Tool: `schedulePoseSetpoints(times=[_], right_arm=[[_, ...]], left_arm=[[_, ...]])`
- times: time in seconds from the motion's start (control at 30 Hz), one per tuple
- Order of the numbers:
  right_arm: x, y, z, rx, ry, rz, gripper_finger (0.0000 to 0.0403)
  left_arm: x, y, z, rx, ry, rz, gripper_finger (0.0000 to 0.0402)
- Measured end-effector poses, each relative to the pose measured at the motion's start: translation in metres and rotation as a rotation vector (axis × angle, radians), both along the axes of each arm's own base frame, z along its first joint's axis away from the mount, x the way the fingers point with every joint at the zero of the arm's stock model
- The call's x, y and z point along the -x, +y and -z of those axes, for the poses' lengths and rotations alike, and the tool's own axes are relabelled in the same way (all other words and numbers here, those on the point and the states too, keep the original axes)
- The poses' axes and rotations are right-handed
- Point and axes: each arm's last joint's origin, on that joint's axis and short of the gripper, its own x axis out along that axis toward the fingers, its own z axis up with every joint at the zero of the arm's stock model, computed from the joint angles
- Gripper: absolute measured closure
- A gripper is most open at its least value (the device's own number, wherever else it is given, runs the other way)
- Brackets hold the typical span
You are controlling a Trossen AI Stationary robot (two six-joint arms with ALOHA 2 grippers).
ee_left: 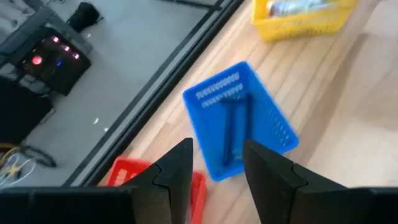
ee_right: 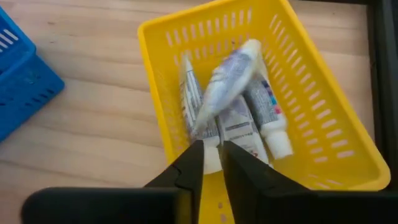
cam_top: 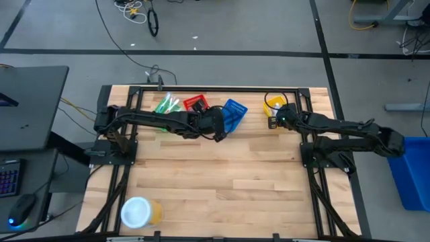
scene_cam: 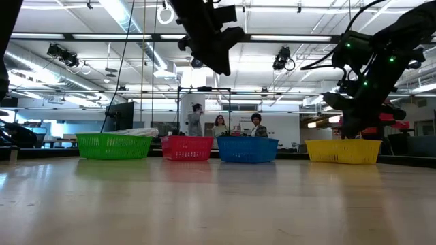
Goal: Pick & Place Travel size toiletries
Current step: Put the toothpaste into the yellow basket, then return to Home Position
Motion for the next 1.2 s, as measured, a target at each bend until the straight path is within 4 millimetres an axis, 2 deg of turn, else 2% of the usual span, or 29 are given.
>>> schedulePoseSetpoints(times=[0.17,0.27,0.33,0.47,0.57,0.63,0.77,0.97,1.07,1.2], right_arm=[[-0.001,-0.001,-0.001,0.011,-0.021,0.000,0.0306],[-0.005,-0.002,-0.007,0.042,-0.079,-0.027,0.0295],[-0.011,-0.002,-0.016,0.039,-0.129,-0.139,0.0294],[-0.022,0.002,-0.056,0.049,-0.283,-0.512,0.0305],[-0.022,0.009,-0.089,0.098,-0.380,-0.763,0.0315],[-0.018,0.015,-0.108,0.182,-0.430,-0.859,0.0318],[-0.002,0.026,-0.132,0.413,-0.431,-0.954,0.0318],[0.019,0.040,-0.134,0.577,-0.405,-1.046,0.0318],[0.033,0.046,-0.137,0.626,-0.441,-1.047,0.0317],[0.047,0.053,-0.133,0.685,-0.482,-1.083,0.0317]], left_arm=[[0.016,0.000,-0.009,0.036,0.020,-0.061,0.0254],[0.035,-0.001,-0.027,0.055,0.022,-0.072,0.0256],[0.051,-0.001,-0.043,0.049,0.004,-0.089,0.0256],[0.090,0.002,-0.073,-0.040,-0.054,-0.204,0.0256],[0.121,0.002,-0.088,-0.113,-0.111,-0.290,0.0256],[0.143,0.002,-0.096,-0.125,-0.174,-0.323,0.0256],[0.185,0.001,-0.093,-0.093,-0.247,-0.330,0.0256],[0.232,-0.001,-0.065,-0.032,-0.343,-0.245,0.0256],[0.250,-0.002,-0.046,-0.019,-0.435,-0.180,0.0256],[0.259,-0.006,-0.019,-0.011,-0.538,0.083,0.0256]])
